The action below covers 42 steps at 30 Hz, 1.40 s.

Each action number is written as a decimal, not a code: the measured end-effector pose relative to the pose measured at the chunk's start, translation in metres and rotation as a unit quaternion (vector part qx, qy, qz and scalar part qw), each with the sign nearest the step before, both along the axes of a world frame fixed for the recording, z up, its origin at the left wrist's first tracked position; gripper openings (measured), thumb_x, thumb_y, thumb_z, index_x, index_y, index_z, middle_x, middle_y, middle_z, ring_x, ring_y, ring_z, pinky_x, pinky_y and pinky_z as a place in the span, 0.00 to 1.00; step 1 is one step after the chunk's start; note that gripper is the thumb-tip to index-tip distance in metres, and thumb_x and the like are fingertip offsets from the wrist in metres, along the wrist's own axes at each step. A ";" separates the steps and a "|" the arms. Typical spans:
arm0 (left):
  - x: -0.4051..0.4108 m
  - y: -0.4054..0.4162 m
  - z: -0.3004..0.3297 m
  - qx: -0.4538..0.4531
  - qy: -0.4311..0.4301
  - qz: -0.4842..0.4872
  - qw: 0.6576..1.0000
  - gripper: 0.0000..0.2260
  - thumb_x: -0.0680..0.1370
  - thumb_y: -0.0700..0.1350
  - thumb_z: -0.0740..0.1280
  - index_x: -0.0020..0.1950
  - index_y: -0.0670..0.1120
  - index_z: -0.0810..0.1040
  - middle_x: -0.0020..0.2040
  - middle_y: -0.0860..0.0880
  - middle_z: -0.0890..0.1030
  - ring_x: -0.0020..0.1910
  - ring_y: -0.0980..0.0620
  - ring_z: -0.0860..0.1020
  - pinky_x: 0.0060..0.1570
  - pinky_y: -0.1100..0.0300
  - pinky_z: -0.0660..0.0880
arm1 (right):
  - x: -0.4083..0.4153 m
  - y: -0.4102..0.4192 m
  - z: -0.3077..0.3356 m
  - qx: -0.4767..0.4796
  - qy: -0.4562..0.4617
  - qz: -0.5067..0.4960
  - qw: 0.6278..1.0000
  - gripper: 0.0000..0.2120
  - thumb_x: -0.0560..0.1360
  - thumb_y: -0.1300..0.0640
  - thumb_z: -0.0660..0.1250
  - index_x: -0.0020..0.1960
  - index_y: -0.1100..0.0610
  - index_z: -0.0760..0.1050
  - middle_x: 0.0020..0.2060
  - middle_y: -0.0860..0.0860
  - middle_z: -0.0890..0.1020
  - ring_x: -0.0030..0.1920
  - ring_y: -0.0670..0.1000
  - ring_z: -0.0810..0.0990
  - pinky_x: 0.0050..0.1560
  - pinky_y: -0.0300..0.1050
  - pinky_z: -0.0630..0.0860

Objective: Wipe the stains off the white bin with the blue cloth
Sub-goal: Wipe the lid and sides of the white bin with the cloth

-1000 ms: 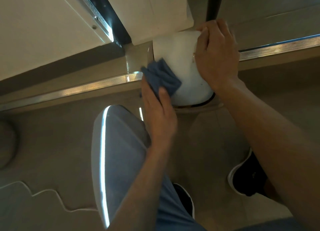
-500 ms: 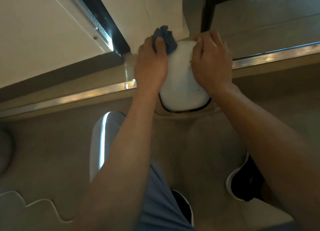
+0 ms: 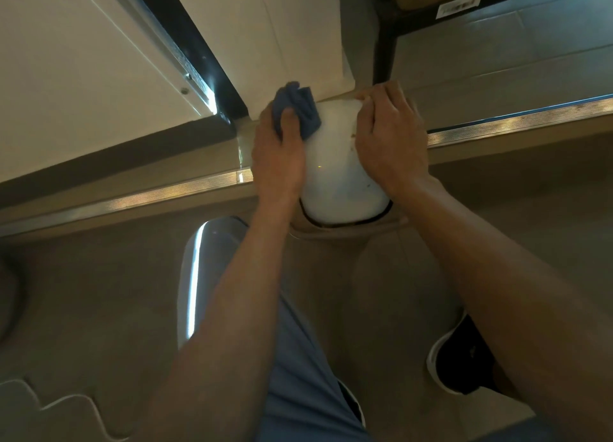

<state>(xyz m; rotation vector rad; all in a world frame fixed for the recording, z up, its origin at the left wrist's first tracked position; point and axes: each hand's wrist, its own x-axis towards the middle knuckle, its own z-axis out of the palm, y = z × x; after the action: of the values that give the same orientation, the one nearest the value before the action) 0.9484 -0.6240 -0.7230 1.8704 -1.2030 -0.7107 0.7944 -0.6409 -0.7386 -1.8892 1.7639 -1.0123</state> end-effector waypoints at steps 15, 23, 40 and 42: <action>-0.006 -0.005 0.002 0.003 0.060 -0.001 0.998 0.15 0.84 0.55 0.60 0.61 0.48 0.78 0.51 0.52 0.79 0.55 0.51 0.79 0.55 0.55 0.73 | -0.015 -0.008 0.006 0.008 -0.019 0.032 0.999 0.14 0.84 0.54 0.54 0.60 0.54 0.77 0.59 0.50 0.77 0.54 0.53 0.78 0.53 0.55 0.77; -0.011 0.028 -0.013 -0.035 0.159 0.032 0.986 0.14 0.85 0.51 0.60 0.66 0.46 0.75 0.58 0.50 0.79 0.57 0.55 0.77 0.54 0.65 0.72 | -0.026 -0.005 0.008 -0.047 -0.096 0.005 0.994 0.13 0.84 0.55 0.56 0.57 0.55 0.79 0.52 0.47 0.79 0.49 0.48 0.79 0.50 0.52 0.78; -0.008 -0.011 0.026 0.112 -0.133 -0.150 0.973 0.19 0.86 0.56 0.52 0.65 0.49 0.77 0.61 0.45 0.80 0.58 0.44 0.76 0.51 0.55 0.65 | -0.008 0.039 -0.006 0.030 -0.090 -0.143 0.985 0.20 0.85 0.46 0.51 0.72 0.49 0.70 0.66 0.46 0.75 0.58 0.48 0.78 0.54 0.53 0.80; -0.022 -0.032 0.033 0.152 -0.200 -0.202 0.947 0.21 0.86 0.58 0.49 0.64 0.50 0.77 0.59 0.45 0.80 0.51 0.47 0.74 0.50 0.55 0.64 | -0.007 0.039 -0.006 0.020 -0.073 -0.144 0.987 0.20 0.85 0.47 0.51 0.72 0.51 0.71 0.65 0.48 0.76 0.57 0.49 0.79 0.52 0.51 0.80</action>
<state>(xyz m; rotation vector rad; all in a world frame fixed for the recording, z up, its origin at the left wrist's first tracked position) 0.9267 -0.6563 -0.6904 2.1101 -1.8636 -0.7901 0.7876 -0.6021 -0.7450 -1.5205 1.9899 -1.1719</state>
